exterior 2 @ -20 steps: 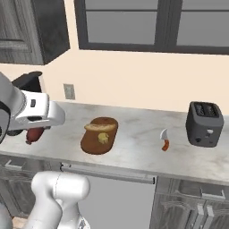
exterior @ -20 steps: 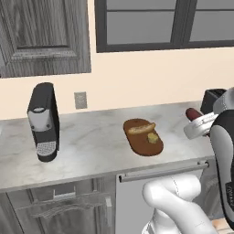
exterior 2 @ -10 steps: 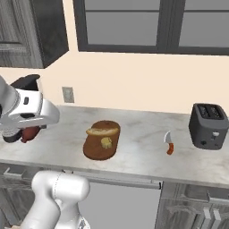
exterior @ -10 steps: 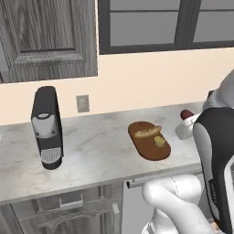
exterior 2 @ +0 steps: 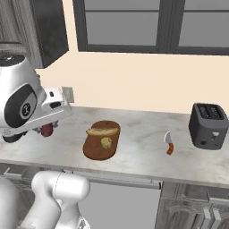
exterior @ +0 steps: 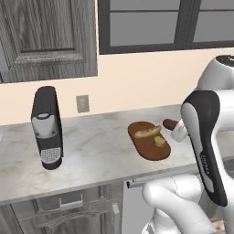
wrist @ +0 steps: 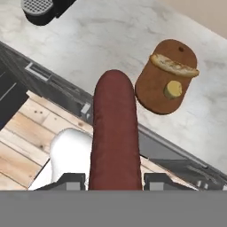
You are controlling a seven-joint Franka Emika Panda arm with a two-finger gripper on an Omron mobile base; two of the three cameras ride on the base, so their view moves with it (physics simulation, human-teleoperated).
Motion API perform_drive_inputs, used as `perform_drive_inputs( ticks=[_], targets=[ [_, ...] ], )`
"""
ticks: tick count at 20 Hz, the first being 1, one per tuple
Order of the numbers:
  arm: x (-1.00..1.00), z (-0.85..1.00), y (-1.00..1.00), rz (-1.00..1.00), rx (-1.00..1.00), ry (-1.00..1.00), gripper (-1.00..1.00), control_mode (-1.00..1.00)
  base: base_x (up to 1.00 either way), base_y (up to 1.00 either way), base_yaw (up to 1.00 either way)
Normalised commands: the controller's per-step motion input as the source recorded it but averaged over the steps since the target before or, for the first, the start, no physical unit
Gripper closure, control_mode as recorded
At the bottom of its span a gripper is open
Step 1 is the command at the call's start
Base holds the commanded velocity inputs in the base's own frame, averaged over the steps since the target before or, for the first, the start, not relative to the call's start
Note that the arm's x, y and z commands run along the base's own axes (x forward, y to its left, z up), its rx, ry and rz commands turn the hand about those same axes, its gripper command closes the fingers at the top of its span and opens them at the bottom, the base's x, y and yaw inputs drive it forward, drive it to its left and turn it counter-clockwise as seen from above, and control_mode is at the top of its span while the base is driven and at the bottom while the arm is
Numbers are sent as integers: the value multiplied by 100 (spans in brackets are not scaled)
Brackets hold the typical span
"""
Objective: Retrieve the sausage and cheese from the fridge and place them on the cutting board on the counter.
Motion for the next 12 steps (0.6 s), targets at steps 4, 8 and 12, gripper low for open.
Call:
perform_drive_inputs(
  ticks=[4,8,12],
  targets=[
    [89,-76,-1,42,-18,11,100,-100,0,0,0],
    [67,-63,0,12,-10,0,100,-100,0,0,0],
    [46,-47,0,2,0,0,100,-100,0,0,0]
  ],
)
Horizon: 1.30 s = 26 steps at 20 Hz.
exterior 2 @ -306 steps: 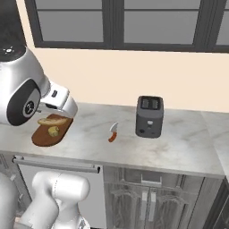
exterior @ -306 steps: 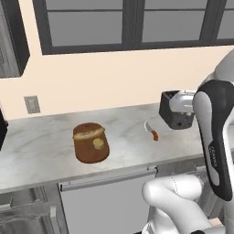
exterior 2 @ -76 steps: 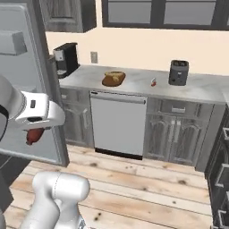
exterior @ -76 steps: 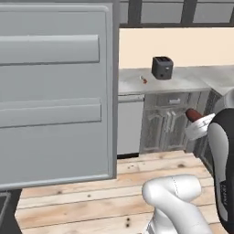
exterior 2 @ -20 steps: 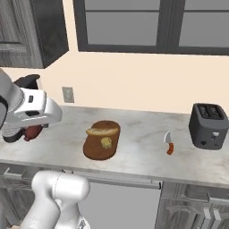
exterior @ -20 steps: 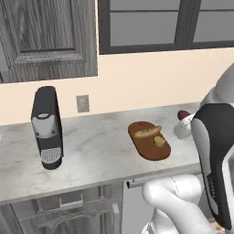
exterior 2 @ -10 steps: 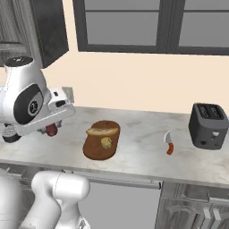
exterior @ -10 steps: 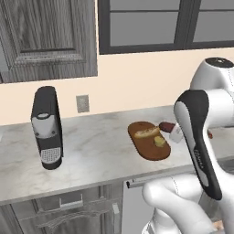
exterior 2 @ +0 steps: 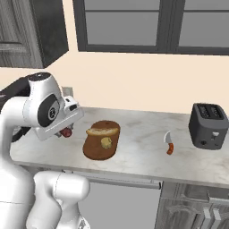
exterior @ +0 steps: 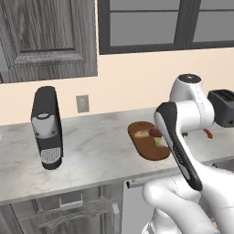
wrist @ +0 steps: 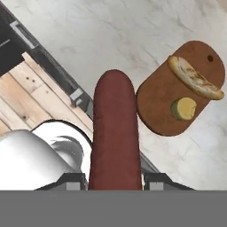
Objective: Retrieve the sausage and cheese from the fridge and place them on the cutting board on the counter.
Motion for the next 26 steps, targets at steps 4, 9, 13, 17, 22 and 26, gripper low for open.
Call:
perform_drive_inputs(
  ticks=[4,9,13,17,22,26],
  targets=[
    [60,-21,-7,0,2,10,100,-100,0,0,0],
    [69,-36,-10,0,6,13,100,-100,0,0,0],
    [84,-54,-1,1,9,0,100,-100,0,0,0],
    [78,-55,0,6,3,7,100,-100,0,0,0],
    [57,-57,0,7,0,11,100,-100,0,0,0],
    [45,-60,-14,13,0,1,100,-100,0,0,0]
  ],
)
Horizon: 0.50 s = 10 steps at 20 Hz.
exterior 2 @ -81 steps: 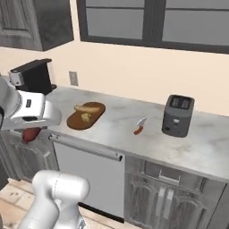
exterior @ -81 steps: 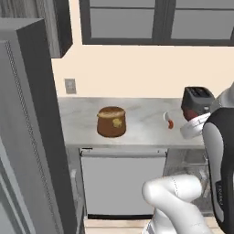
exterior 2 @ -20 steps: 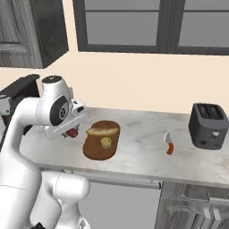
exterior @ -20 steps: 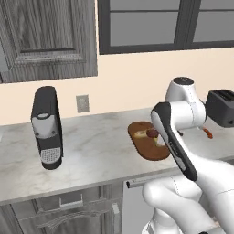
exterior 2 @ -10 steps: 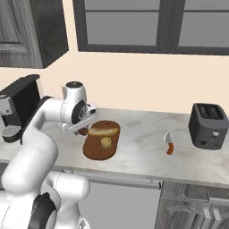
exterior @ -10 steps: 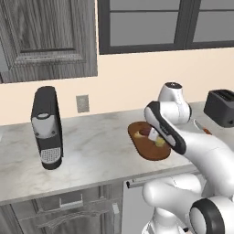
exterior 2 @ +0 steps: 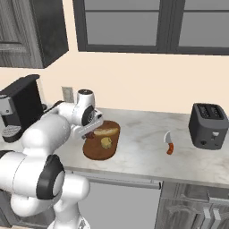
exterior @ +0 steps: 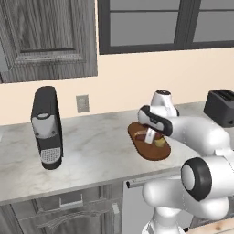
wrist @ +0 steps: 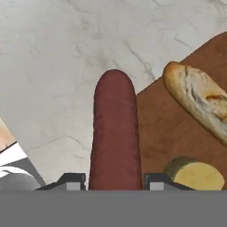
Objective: Retrieve the sausage and cheese from the fridge and place them on the cutting board on the counter.
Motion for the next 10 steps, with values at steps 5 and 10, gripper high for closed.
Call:
perform_drive_inputs(
  ticks=[5,10],
  targets=[
    [21,-50,-24,16,0,0,100,-100,0,0,0],
    [24,-44,-13,3,0,-1,100,-100,0,0,0]
  ],
)
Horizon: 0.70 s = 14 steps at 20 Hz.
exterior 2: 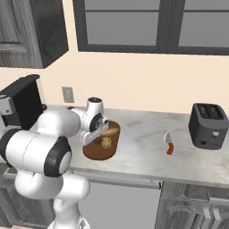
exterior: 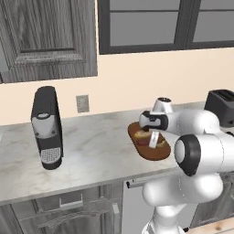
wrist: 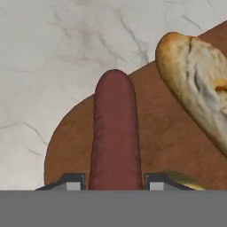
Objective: Retrieve the sausage and cheese from the fridge and place them on the cutting board on the counter.
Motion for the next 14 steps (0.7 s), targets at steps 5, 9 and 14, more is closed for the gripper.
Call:
perform_drive_inputs(
  ticks=[5,9,14],
  targets=[
    [8,-33,0,-6,0,-1,100,-100,0,0,0],
    [2,-32,0,-7,0,0,-100,-100,0,0,0],
    [0,-11,-1,-9,0,0,-100,-100,0,0,0]
  ],
)
